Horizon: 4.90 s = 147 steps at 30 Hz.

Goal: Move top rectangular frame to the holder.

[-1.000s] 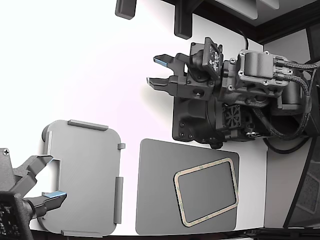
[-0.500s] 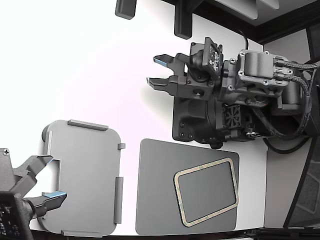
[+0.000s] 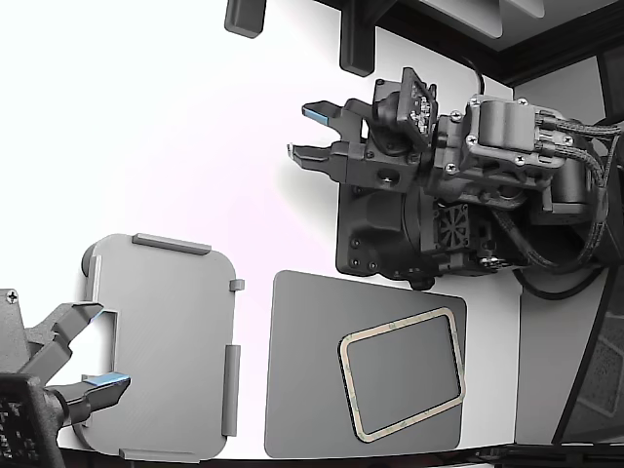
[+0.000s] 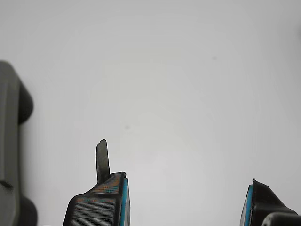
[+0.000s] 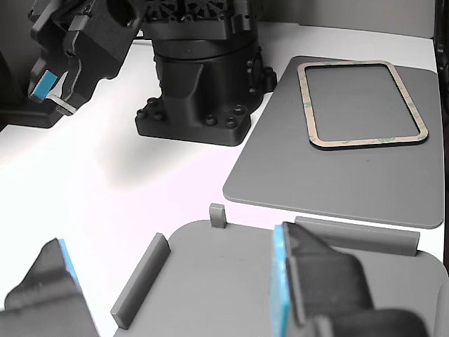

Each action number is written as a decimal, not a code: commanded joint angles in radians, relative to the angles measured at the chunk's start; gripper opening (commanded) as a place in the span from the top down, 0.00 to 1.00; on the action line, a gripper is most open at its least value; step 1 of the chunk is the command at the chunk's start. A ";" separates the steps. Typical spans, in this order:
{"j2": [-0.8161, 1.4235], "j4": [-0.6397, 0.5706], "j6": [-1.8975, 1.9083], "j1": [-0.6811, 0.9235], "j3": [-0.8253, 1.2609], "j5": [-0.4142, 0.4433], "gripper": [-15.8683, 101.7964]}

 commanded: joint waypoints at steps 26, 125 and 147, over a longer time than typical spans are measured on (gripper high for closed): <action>-0.765 0.296 -0.365 0.739 -0.781 0.100 0.15; -1.384 0.405 -0.762 1.299 -0.833 -0.137 0.40; -1.371 0.393 -0.703 1.285 -0.900 -0.066 0.96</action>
